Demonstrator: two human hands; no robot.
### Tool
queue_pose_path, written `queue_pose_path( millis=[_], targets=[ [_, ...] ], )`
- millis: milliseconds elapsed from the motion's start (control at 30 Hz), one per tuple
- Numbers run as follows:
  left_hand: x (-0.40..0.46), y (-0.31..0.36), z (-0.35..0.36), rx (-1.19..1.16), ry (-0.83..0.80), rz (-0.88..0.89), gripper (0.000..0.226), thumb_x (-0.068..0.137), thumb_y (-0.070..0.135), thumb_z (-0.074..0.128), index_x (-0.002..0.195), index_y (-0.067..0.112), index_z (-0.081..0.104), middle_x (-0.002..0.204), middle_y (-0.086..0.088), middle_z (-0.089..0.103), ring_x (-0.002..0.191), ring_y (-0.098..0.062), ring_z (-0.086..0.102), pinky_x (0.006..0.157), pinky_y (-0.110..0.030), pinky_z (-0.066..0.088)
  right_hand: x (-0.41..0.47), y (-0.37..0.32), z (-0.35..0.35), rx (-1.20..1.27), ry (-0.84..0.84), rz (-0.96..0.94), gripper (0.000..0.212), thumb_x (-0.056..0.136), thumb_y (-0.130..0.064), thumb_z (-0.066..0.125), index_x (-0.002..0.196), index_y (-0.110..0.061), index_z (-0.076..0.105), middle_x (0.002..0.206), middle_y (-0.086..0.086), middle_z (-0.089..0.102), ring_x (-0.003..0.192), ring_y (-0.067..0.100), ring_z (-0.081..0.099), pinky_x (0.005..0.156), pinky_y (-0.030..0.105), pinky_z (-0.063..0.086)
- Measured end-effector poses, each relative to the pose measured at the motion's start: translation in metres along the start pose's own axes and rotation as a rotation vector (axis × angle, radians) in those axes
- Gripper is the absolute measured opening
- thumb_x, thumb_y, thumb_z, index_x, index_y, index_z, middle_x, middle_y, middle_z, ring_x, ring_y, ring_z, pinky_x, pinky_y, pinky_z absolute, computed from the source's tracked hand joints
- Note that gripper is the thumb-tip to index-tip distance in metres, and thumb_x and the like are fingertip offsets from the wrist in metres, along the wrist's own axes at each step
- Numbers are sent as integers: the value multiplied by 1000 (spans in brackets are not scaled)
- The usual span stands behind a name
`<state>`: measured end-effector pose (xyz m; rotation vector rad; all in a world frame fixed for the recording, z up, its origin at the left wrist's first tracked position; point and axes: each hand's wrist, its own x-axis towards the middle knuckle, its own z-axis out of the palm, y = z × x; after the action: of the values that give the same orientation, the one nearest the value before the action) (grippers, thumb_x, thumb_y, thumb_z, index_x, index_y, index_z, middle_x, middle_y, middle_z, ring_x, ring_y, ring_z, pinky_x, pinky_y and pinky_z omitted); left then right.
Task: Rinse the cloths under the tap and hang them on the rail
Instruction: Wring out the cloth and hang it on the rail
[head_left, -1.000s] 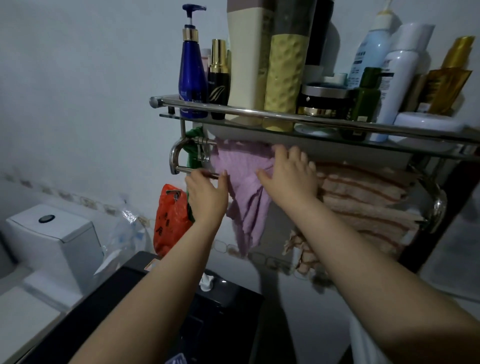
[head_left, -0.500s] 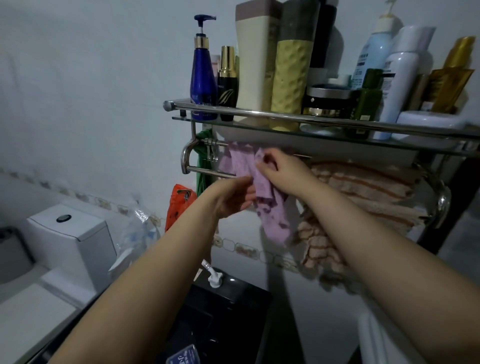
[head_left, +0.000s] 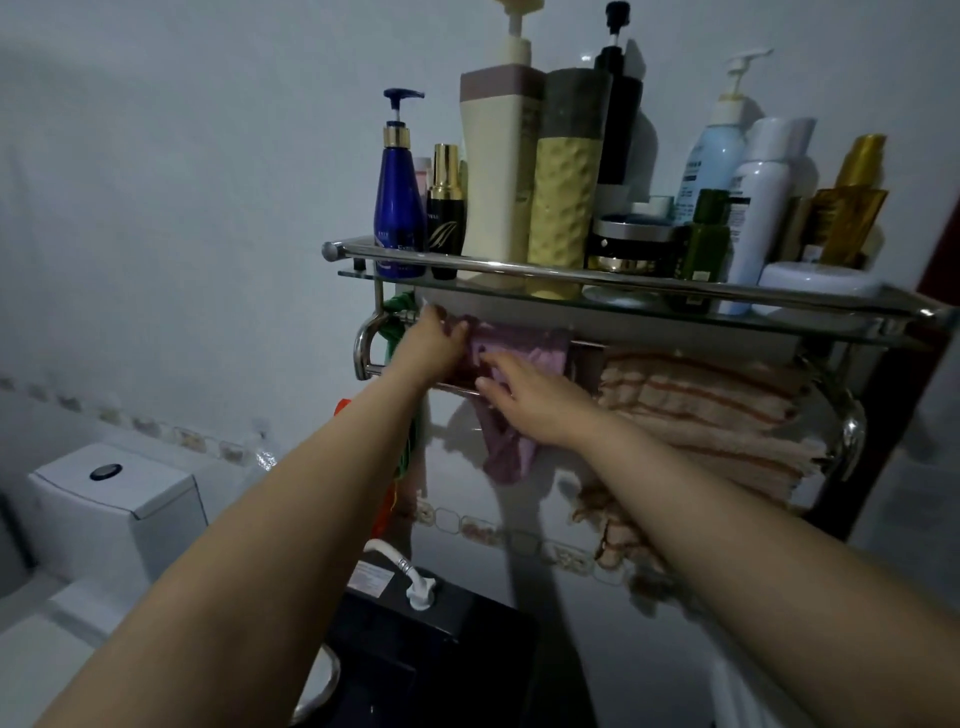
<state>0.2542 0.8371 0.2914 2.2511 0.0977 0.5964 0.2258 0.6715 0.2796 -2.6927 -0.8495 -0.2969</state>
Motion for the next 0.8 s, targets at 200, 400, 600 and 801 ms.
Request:
queue_pose_path(
  millis=[200, 400, 600, 801],
  targets=[
    [-4, -9, 3, 474, -163, 167, 44, 99, 51, 32, 106, 18, 60, 100, -9, 66, 94, -28, 62, 80, -37, 48, 15, 7, -9, 125, -237, 298, 80, 84, -76, 15, 130, -24, 56, 107, 14, 65, 115, 29, 55, 94, 33, 37],
    [5, -25, 4, 191, 147, 84, 30, 97, 32, 50, 118, 13, 59, 107, -12, 65, 99, -31, 62, 75, -35, 46, 7, 20, -8, -227, 441, 285, 30, 96, -37, 46, 107, -19, 67, 117, 11, 56, 115, 31, 47, 88, 36, 40],
    [20, -9, 7, -123, 80, -32, 36, 92, 26, 59, 127, 19, 52, 113, -9, 67, 98, -27, 66, 88, -41, 53, 14, 45, -16, -301, 475, 338, 27, 94, -16, 43, 113, -19, 63, 121, 12, 58, 108, 35, 56, 82, 36, 41],
    [31, -12, 16, -115, 105, -163, 29, 87, 33, 63, 104, 13, 53, 99, -8, 68, 88, -30, 67, 81, -42, 54, 22, 45, -17, -274, 480, 395, 25, 95, -13, 42, 109, -10, 63, 114, 17, 63, 105, 36, 59, 81, 35, 46]
  ],
)
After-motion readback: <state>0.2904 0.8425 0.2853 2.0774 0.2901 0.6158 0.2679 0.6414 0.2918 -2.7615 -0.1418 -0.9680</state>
